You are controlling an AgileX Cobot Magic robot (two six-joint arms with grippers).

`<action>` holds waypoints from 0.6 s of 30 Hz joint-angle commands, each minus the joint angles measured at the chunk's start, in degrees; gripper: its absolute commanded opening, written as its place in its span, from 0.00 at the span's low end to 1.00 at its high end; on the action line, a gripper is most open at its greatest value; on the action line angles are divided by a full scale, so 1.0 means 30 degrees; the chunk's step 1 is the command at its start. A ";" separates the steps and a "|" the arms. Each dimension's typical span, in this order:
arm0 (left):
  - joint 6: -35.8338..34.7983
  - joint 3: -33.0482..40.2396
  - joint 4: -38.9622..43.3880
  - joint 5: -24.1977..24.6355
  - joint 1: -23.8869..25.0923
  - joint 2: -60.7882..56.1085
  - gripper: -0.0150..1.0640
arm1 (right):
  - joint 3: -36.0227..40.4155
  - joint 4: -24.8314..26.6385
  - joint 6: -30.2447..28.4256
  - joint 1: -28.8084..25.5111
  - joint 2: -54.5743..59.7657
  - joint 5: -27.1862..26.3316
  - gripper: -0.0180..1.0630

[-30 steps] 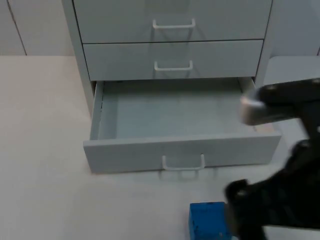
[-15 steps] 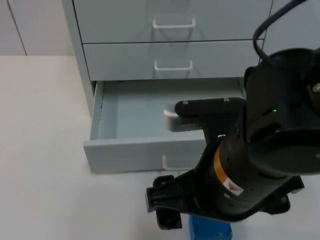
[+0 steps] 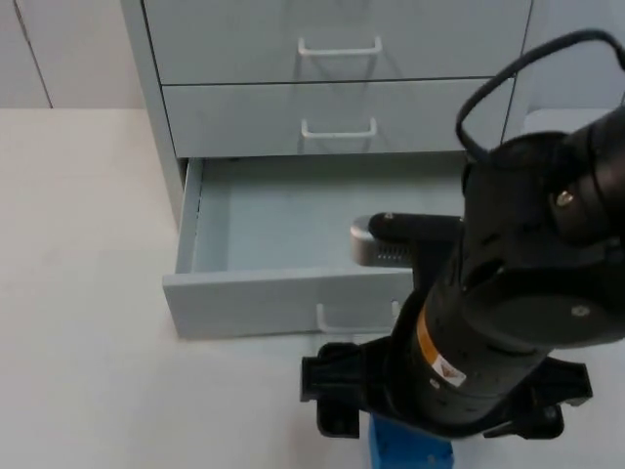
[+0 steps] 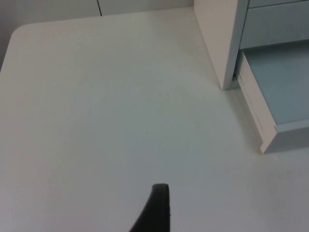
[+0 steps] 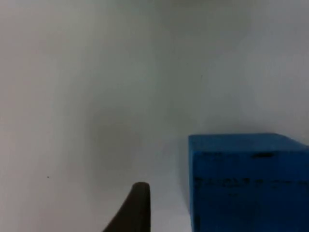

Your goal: Open the drawer with the left hand, place the block into the drawer with the right hand, then close the drawer with the left hand.

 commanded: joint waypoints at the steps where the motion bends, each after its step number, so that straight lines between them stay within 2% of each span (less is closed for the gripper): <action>1: 0.0035 0.0055 -0.0264 0.0023 0.0052 -0.0070 0.79 | -0.0079 -0.0019 -0.0006 -0.0089 0.0301 -0.0146 0.84; 3: 0.0035 0.0055 -0.0265 0.0059 0.0052 -0.0070 0.79 | -0.0079 -0.0019 -0.0006 -0.0089 0.0459 -0.0276 0.77; 5: 0.0035 0.0055 -0.0265 0.0059 0.0052 -0.0070 0.79 | -0.0079 -0.0145 -0.0006 -0.0089 0.0459 -0.0225 0.59; 6: 0.0035 0.0055 -0.0265 0.0059 0.0052 -0.0070 0.79 | -0.0079 -0.0145 -0.0006 -0.0089 0.0459 -0.0225 0.59; 8: 0.0035 0.0055 -0.0265 0.0059 0.0052 -0.0070 0.79 | -0.0079 -0.0145 -0.0006 -0.0089 0.0459 -0.0167 0.35; 10: 0.0035 0.0055 -0.0265 0.0059 0.0052 -0.0070 0.79 | -0.0079 -0.0028 -0.1218 -0.0047 0.0096 -0.0045 0.04; 18: 0.0035 0.0055 -0.0049 0.0015 0.0052 -0.0070 0.79 | -0.0079 -0.0314 -0.4230 -0.0047 -0.3838 0.0149 0.02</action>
